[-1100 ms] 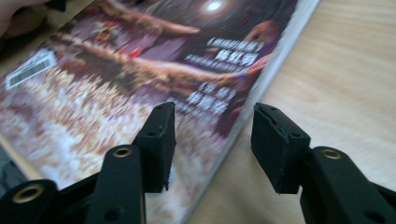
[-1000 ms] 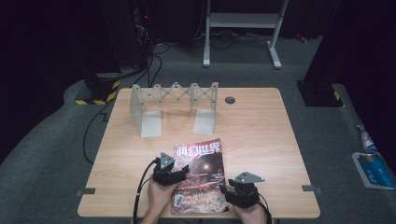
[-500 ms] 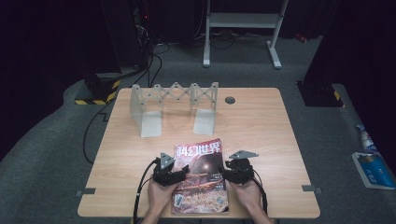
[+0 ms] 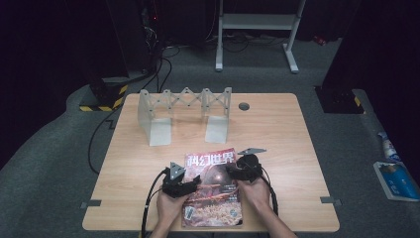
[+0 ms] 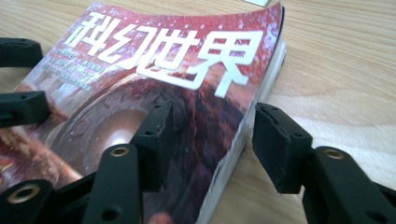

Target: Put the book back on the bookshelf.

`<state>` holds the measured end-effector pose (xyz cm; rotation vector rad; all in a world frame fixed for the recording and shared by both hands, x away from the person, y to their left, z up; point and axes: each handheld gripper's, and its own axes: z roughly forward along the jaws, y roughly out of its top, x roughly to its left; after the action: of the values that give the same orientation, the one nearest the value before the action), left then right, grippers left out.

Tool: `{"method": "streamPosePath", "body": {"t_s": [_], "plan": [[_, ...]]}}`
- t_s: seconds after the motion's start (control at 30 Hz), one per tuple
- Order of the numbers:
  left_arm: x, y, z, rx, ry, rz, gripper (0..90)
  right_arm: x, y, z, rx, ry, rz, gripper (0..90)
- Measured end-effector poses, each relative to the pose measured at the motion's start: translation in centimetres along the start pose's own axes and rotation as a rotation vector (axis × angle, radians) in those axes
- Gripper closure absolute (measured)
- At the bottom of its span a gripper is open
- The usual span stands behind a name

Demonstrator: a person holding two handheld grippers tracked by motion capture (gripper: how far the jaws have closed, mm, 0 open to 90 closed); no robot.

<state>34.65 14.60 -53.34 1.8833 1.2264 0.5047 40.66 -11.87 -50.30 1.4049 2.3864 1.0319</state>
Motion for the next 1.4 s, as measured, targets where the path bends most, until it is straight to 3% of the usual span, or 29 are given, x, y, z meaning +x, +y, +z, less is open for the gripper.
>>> {"method": "streamPosePath", "body": {"t_s": [0.27, 0.6, 0.8, 1.13, 1.17, 1.2, 1.4], "plan": [[0.0, 0.0, 0.0, -0.002, 0.002, 0.000, 30.7, -0.4, 0.4, 1.1, 0.027, 0.028, 0.050, 40.5], [-0.1, 0.0, 0.1, -0.005, 0.012, -0.003, 30.8, -0.3, 0.5, 1.1, 0.035, 0.024, 0.046, 40.2], [-0.2, 0.0, 0.1, -0.006, 0.017, -0.005, 30.8, -0.1, 0.5, 0.6, 0.014, 0.011, 0.024, 47.8], [-0.3, 0.0, 0.1, -0.010, 0.021, -0.008, 30.8, -0.3, 0.1, 0.2, 0.017, 0.036, 0.035, 50.9], [-0.2, 0.0, 0.1, -0.010, 0.021, -0.006, 30.8, -0.3, 0.1, 0.1, 0.017, 0.042, 0.034, 55.8], [-0.2, 0.0, 0.1, -0.011, 0.021, -0.006, 30.8, -0.4, 0.0, 0.2, 0.017, 0.090, 0.038, 55.2], [-0.2, 0.0, 0.1, -0.011, 0.022, -0.006, 30.8, 0.9, 0.0, 0.2, 0.017, 0.087, -0.005, 55.2]]}}
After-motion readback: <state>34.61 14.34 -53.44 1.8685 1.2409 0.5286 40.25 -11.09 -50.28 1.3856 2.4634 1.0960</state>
